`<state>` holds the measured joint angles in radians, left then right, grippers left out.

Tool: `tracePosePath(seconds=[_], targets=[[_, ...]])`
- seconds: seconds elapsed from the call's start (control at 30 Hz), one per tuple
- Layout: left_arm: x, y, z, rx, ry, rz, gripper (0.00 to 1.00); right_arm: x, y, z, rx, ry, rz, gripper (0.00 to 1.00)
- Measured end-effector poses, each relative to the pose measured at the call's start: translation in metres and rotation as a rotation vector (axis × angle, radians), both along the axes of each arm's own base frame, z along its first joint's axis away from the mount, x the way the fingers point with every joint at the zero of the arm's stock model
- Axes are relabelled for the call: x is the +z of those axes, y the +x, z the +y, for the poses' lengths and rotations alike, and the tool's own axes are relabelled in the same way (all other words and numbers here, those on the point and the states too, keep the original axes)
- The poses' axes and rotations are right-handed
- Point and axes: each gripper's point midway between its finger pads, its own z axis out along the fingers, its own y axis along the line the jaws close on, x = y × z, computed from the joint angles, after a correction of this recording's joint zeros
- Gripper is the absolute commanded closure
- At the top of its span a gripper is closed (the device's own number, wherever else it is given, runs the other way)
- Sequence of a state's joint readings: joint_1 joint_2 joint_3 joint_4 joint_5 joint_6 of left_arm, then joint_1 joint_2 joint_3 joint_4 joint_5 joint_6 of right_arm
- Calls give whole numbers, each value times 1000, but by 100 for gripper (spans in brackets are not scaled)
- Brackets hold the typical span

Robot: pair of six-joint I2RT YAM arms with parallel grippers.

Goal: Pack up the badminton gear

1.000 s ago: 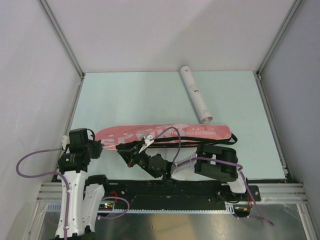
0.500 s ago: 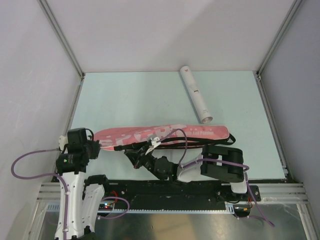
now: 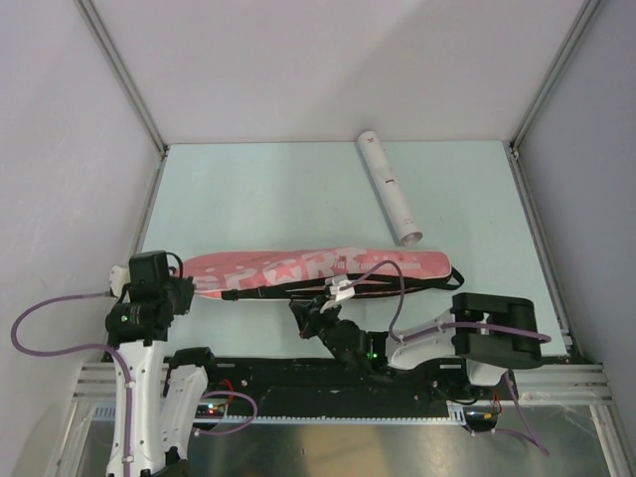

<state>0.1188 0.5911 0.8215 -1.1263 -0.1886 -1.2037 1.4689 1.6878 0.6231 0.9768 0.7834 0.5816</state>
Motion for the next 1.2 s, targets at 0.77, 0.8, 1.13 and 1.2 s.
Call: tracePosePath(seconds=[0.77, 0.8, 1.13, 1.2], targets=[[2, -6, 1, -3, 15, 41, 100, -66, 16, -182, -622, -72, 318, 100], [3, -6, 1, -3, 15, 43, 100, -64, 18, -188, -648, -66, 317, 100], [42, 9, 27, 45, 131, 19, 100, -56, 37, -322, -945, -468, 186, 100], [43, 11, 29, 53, 138, 24, 100, -51, 38, -334, -973, -498, 175, 100]])
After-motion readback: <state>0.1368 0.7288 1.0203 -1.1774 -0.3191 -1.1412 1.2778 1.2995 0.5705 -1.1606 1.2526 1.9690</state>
